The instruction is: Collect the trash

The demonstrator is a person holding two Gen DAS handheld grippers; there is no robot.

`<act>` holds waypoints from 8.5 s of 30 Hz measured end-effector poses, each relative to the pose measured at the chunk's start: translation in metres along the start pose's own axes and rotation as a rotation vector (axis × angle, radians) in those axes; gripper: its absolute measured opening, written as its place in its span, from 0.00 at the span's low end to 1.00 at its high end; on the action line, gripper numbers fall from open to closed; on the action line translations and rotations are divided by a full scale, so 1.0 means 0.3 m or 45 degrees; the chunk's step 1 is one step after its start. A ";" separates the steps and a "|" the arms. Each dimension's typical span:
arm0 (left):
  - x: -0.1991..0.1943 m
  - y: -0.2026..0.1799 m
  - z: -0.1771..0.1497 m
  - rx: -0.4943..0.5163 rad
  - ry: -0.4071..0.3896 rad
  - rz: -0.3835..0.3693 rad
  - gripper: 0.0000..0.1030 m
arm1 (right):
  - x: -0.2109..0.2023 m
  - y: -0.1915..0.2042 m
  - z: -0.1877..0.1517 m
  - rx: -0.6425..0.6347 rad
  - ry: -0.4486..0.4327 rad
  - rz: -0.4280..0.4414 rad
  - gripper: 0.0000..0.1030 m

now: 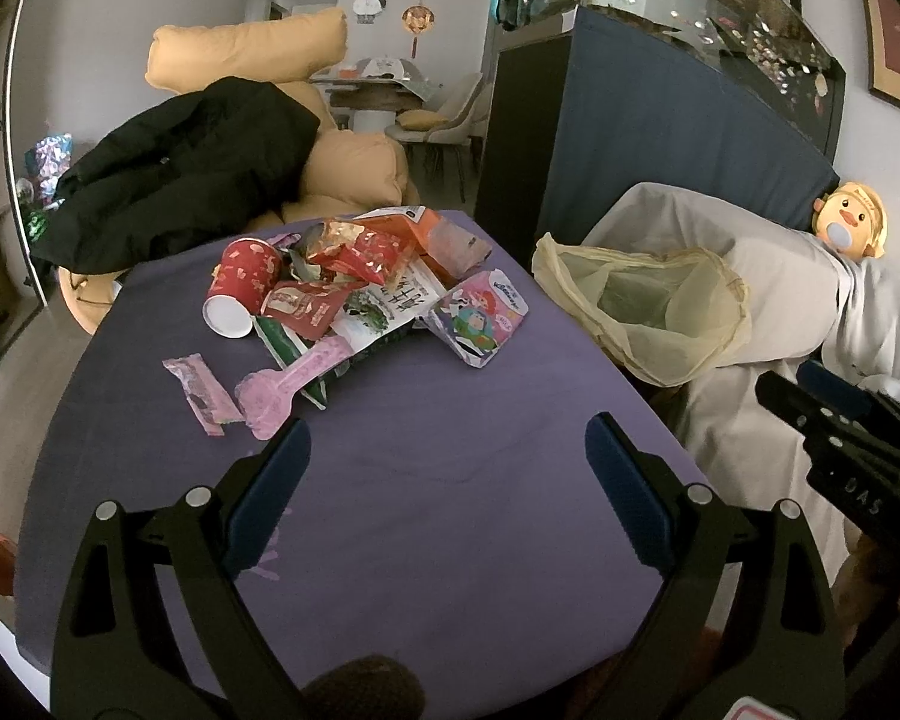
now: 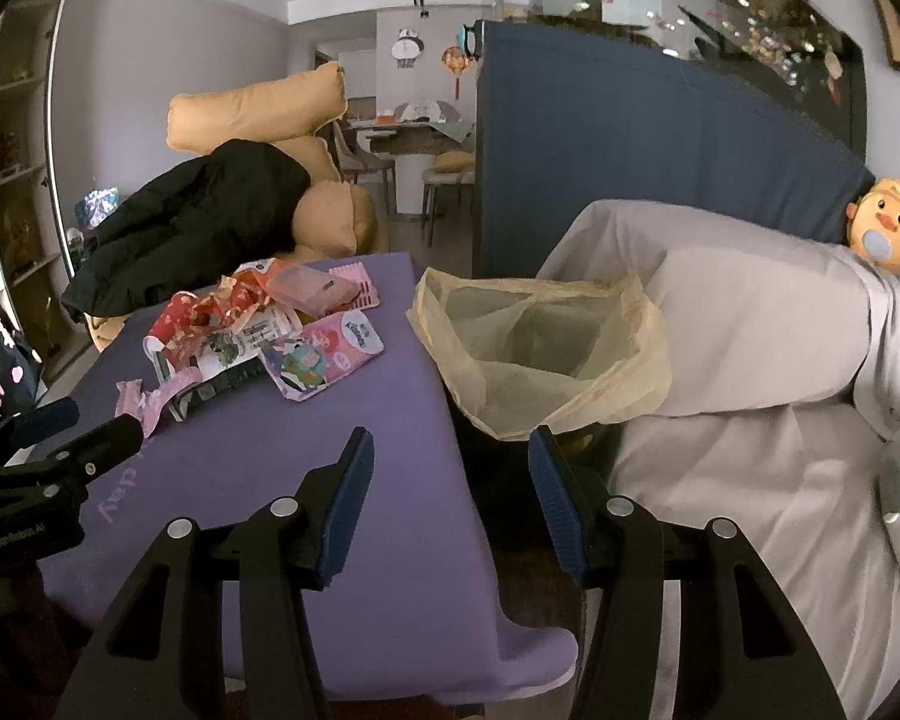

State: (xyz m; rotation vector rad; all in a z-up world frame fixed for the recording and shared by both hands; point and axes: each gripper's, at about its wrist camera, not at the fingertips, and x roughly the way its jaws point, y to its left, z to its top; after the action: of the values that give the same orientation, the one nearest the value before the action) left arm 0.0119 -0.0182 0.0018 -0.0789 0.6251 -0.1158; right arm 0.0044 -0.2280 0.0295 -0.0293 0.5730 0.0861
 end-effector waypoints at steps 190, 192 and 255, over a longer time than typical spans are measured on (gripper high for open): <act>0.303 0.733 0.016 -0.526 0.248 -0.047 0.66 | 0.591 0.221 0.223 -0.297 0.325 0.310 0.54; 0.290 0.738 0.019 -0.509 0.229 -0.024 0.66 | 0.564 0.289 0.202 -0.371 0.320 0.315 0.54; 0.328 0.551 0.097 -0.334 0.241 -0.206 0.66 | 0.631 0.401 0.138 -0.635 0.380 0.522 0.56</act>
State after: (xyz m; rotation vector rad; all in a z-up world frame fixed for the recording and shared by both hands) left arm 0.1221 0.1336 -0.0495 -0.3757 0.8210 -0.1988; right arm 0.1744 -0.0922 -0.0387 -0.4159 0.8383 0.6306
